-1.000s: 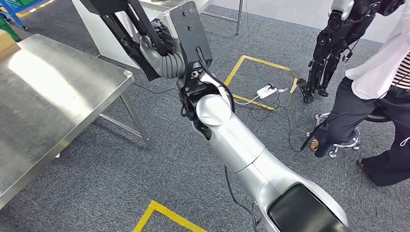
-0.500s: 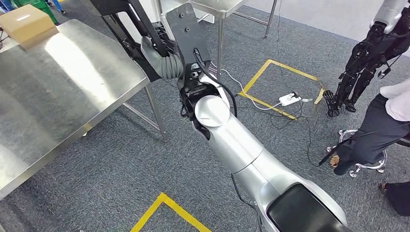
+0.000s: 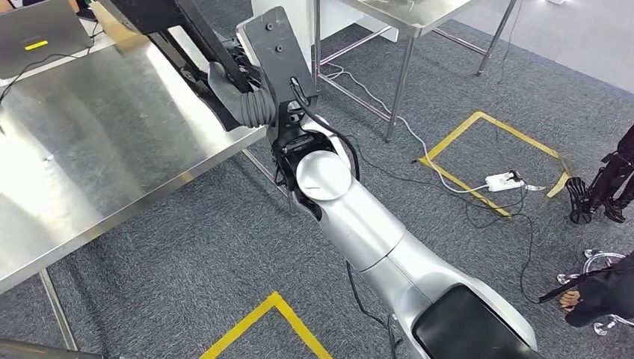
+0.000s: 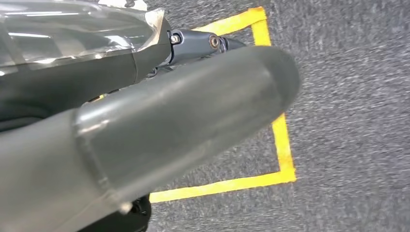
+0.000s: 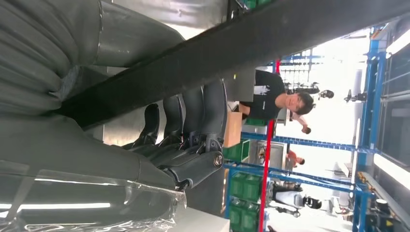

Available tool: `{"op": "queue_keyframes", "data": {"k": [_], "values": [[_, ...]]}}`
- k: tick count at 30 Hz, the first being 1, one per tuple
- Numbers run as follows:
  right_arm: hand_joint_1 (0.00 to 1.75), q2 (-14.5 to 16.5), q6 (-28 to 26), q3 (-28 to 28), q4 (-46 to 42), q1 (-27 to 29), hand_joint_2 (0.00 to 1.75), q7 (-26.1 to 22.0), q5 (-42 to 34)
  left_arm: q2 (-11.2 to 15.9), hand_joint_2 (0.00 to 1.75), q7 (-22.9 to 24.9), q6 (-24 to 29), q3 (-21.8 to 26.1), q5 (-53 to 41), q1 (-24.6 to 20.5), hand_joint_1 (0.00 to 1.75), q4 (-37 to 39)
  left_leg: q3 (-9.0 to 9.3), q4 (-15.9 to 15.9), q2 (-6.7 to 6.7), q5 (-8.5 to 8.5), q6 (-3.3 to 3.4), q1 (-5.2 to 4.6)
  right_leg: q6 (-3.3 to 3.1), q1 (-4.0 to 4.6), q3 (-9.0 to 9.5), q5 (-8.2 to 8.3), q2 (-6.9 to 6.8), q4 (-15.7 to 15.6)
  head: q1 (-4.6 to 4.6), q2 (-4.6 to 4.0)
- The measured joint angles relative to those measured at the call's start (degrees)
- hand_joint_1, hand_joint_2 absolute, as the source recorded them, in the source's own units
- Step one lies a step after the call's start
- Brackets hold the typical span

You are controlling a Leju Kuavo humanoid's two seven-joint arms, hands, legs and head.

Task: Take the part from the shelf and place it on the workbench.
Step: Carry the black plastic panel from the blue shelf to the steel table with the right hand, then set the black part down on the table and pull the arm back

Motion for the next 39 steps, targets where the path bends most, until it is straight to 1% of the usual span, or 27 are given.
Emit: {"op": "queue_keyframes", "data": {"k": [1, 3, 4, 5, 7, 8, 9, 11, 13, 14, 16, 17, 18, 20, 22, 23, 24, 25, 27, 29, 31, 32, 33, 35, 36, 38, 39], "values": [[1.75, 0.04, -0.07, 0.11, 0.0, -0.09, 1.75, -0.08, -0.24, 0.03, 0.0, 0.04, -0.01, 0.03, -0.2, 0.17, 0.0, 0.01, -0.11, -0.02, 0.35, 0.01, -0.36, 0.12, -0.41, -0.06, 0.18, 0.13, -0.56, -0.2, -0.03, 0.01], [1.75, 0.07, -0.16, 0.21, 0.01, -0.4, 1.75, -0.34, -0.89, 0.16, 0.0, 0.13, -0.14, 0.06, -0.74, 0.24, 0.0, 0.03, -1.18, 2.03, 3.64, -1.25, -0.86, 0.01, -1.27, -0.26, 0.59, 0.36, -1.93, -0.7, -0.26, 0.01], [1.75, 0.05, -0.2, 0.23, 0.01, -0.56, 1.75, -0.5, -1.19, 0.18, 0.0, 0.17, -0.2, 0.04, -1.0, 0.18, 0.0, 0.03, -2.45, 4.76, 5.86, -2.71, -0.99, -0.04, -1.58, -0.18, 0.73, 0.32, -2.64, -0.8, -0.37, 0.01], [1.75, 0.04, -0.22, 0.32, 0.03, -0.68, 1.75, -0.63, -1.45, 0.26, 0.0, 0.2, -0.27, 0.02, -1.25, 0.09, 0.0, 0.03, -4.23, 8.36, 7.35, -4.48, -1.16, -0.06, -1.84, -0.02, 0.81, 0.21, -3.39, -0.83, -0.48, 0.0], [1.75, 0.0, -0.3, 0.74, 0.12, -0.73, 1.75, -0.73, -1.76, 0.36, 0.0, 0.26, -0.33, -0.01, -1.61, 0.04, 0.0, 0.02, -7.38, 14.5, 8.11, -6.65, -1.45, 0.09, -2.12, 0.2, 0.88, 0.0, -4.93, -0.81, -0.46, 0.0], [1.75, -0.01, -0.34, 1.02, 0.17, -0.72, 1.75, -0.73, -1.84, 0.4, 0.0, 0.28, -0.38, -0.01, -1.74, 0.06, 0.0, 0.02, -7.71, 15.02, 8.23, -6.3, -1.55, 0.15, -2.18, 0.24, 0.91, -0.09, -5.65, -0.8, -0.48, 0.0], [1.75, -0.01, -0.39, 1.27, 0.21, -0.72, 1.75, -0.73, -1.86, 0.46, 0.0, 0.31, -0.42, -0.01, -1.85, 0.08, 0.0, 0.02, -6.79, 13.19, 8.53, -4.92, -1.59, 0.21, -2.16, 0.25, 0.98, -0.2, -6.35, -0.8, -0.48, 0.0], [1.75, 0.02, -0.46, 1.61, 0.22, -0.83, 1.75, -0.72, -1.92, 0.63, 0.0, 0.34, -0.47, -0.01, -1.97, 0.03, 0.0, 0.01, -2.64, 5.66, 10.5, -1.53, -1.48, 0.08, -1.87, 0.43, 1.29, -0.55, -7.61, -0.8, -0.49, 0.0], [1.75, 0.01, -0.59, 1.93, 0.21, -1.07, 1.75, -0.65, -2.19, 0.78, 0.0, 0.35, -0.42, -0.01, -1.98, -0.07, 0.0, -0.04, 0.0, 0.8, 12.05, -0.14, -0.97, -0.25, -1.32, 0.91, 1.58, -0.93, -8.67, -0.82, -0.42, 0.0], [1.75, 0.01, -0.74, 2.21, 0.2, -1.16, 1.75, -0.55, -2.47, 0.79, 0.0, 0.36, -0.35, -0.01, -1.98, -0.12, 0.0, -0.07, 0.12, 0.38, 11.97, -0.3, -0.63, -0.48, -1.06, 1.13, 1.7, -1.06, -9.15, -0.89, -0.36, 0.0], [1.75, 0.03, -1.21, 2.93, 0.08, -1.25, 1.75, -0.23, -3.21, 0.81, 0.0, 0.39, -0.2, -0.01, -1.99, -0.12, 0.0, -0.12, 0.04, 0.17, 10.6, -0.16, 0.08, -0.55, -0.49, 1.25, 1.89, -1.36, -10.14, -1.02, -0.3, 0.0], [1.75, 0.03, -1.57, 3.39, -0.03, -1.28, 1.75, -0.08, -3.73, 0.79, 0.0, 0.41, -0.16, 0.01, -2.0, -0.09, 0.0, -0.14, 0.16, -0.05, 9.88, -0.08, 0.4, -0.5, -0.23, 1.16, 1.81, -1.75, -9.65, -0.6, -0.23, 0.0], [1.75, 0.02, -1.94, 3.87, -0.14, -1.41, 1.75, -0.01, -4.32, 0.78, 0.0, 0.45, -0.14, 0.04, -2.04, -0.08, 0.0, -0.18, 0.3, -0.25, 9.24, 0.05, 0.8, -0.35, -0.1, 1.05, 1.19, -2.53, -8.44, 0.81, -0.2, 0.0], [1.75, -0.08, -2.55, 4.85, -0.24, -1.69, 1.75, -0.02, -5.43, 0.75, 0.0, 0.59, -0.14, 0.16, -2.38, -0.1, 0.0, -0.27, 0.47, -0.45, 8.0, 0.17, 1.36, -0.14, -0.3, 0.74, -1.95, -5.21, -5.06, 7.24, -0.03, 0.0], [1.75, -0.16, -2.78, 5.59, -0.09, -1.78, 1.75, -0.05, -6.06, 0.8, 0.0, 0.72, -0.15, 0.25, -2.95, -0.11, 0.0, -0.33, 0.45, -0.43, 6.52, 0.14, 1.6, -0.12, -0.45, 0.7, -5.98, -7.48, -3.71, 14.58, 0.03, 0.0], [1.75, -0.17, -2.81, 5.87, 0.02, -1.78, 1.75, -0.04, -6.21, 0.81, 0.0, 0.77, -0.15, 0.26, -3.21, -0.08, 0.0, -0.35, 0.46, -0.41, 5.63, 0.13, 1.62, -0.12, -0.24, 0.71, -6.95, -7.48, -3.53, 15.92, 0.04, 0.0], [1.75, -0.15, -2.82, 6.11, 0.11, -1.81, 1.75, -0.03, -6.28, 0.82, 0.0, 0.81, -0.15, 0.28, -3.41, -0.05, 0.0, -0.35, 0.47, -0.38, 4.68, 0.13, 1.6, -0.12, 0.1, 0.71, -6.78, -6.49, -3.31, 14.88, 0.04, 0.0], [1.75, -0.12, -2.84, 6.33, 0.16, -1.91, 1.75, -0.01, -6.32, 0.81, 0.0, 0.85, -0.15, 0.3, -3.58, -0.03, 0.0, -0.36, 0.48, -0.34, 3.74, 0.14, 1.56, -0.12, 0.45, 0.65, -5.59, -4.79, -2.88, 11.76, 0.04, 0.0], [1.75, -0.1, -2.95, 6.76, 0.19, -2.32, 1.75, 0.07, -6.28, 0.79, 0.0, 0.9, -0.15, 0.33, -3.79, -0.03, 0.0, -0.37, 0.36, -0.12, 2.0, 0.09, 1.29, -0.17, 0.71, 0.38, -2.16, -1.25, -0.63, 3.78, 0.03, 0.0], [1.75, -0.09, -3.11, 7.2, 0.23, -2.8, 1.75, 0.28, -6.06, 0.8, 0.0, 0.93, -0.15, 0.38, -3.94, 0.08, 0.0, -0.39, 0.07, 0.04, 0.74, 0.03, 0.65, -0.14, 0.24, 0.29, -0.45, 0.16, 0.65, 0.03, -0.06, 0.0], [1.75, -0.02, -3.25, 7.68, 0.26, -3.26, 1.75, 0.51, -5.78, 0.86, 0.0, 0.97, -0.15, 0.51, -4.2, 0.36, 0.0, -0.41, -0.16, -0.1, -0.08, 0.1, -0.2, 0.14, -0.57, 0.3, -0.12, 0.38, -0.37, -0.33, -0.1, 0.0], [1.75, 0.02, -3.32, 7.93, 0.26, -3.49, 1.75, 0.56, -5.69, 0.85, 0.0, 0.99, -0.17, 0.57, -4.35, 0.51, 0.0, -0.41, -0.34, 0.13, 0.77, -0.06, -0.55, 0.17, -0.96, 0.23, 0.07, 0.5, -0.93, -0.49, -0.17, 0.0], [1.75, 0.03, -3.41, 8.11, 0.26, -3.73, 1.75, 0.59, -5.62, 0.85, 0.0, 0.99, -0.2, 0.62, -4.49, 0.55, 0.0, -0.41, -0.83, 1.12, 2.37, -0.7, -0.86, 0.12, -1.4, 0.11, 0.27, 0.59, -1.57, -0.67, -0.3, 0.0], [1.75, 0.0, -3.58, 8.33, 0.28, -4.1, 1.75, 0.57, -5.54, 0.85, 0.0, 1.0, -0.25, 0.64, -4.67, 0.43, 0.0, -0.42, -3.34, 6.49, 6.46, -3.66, -1.29, -0.02, -2.09, 0.2, 0.58, 0.51, -2.9, -0.85, -0.53, 0.0], [1.75, -0.02, -3.64, 8.45, 0.32, -4.2, 1.75, 0.59, -5.5, 0.87, 0.0, 1.0, -0.25, 0.66, -4.77, 0.32, 0.0, -0.42, -5.26, 10.43, 7.54, -5.48, -1.49, 0.03, -2.36, 0.36, 0.64, 0.39, -3.6, -0.85, -0.58, 0.0], [1.75, -0.02, -3.78, 8.83, 0.43, -4.22, 1.75, 0.71, -5.4, 0.89, 0.0, 1.0, -0.26, 0.68, -4.93, 0.27, 0.0, -0.42, -7.93, 15.68, 8.16, -7.06, -1.71, 0.16, -2.59, 0.56, 0.7, 0.2, -5.05, -0.83, -0.57, 0.0], [1.75, -0.02, -3.88, 9.06, 0.48, -4.22, 1.75, 0.79, -5.32, 0.9, 0.0, 1.0, -0.27, 0.7, -4.98, 0.29, 0.0, -0.42, -7.73, 15.26, 8.29, -6.33, -1.72, 0.19, -2.6, 0.6, 0.76, 0.1, -5.75, -0.82, -0.57, 0.0]]}}
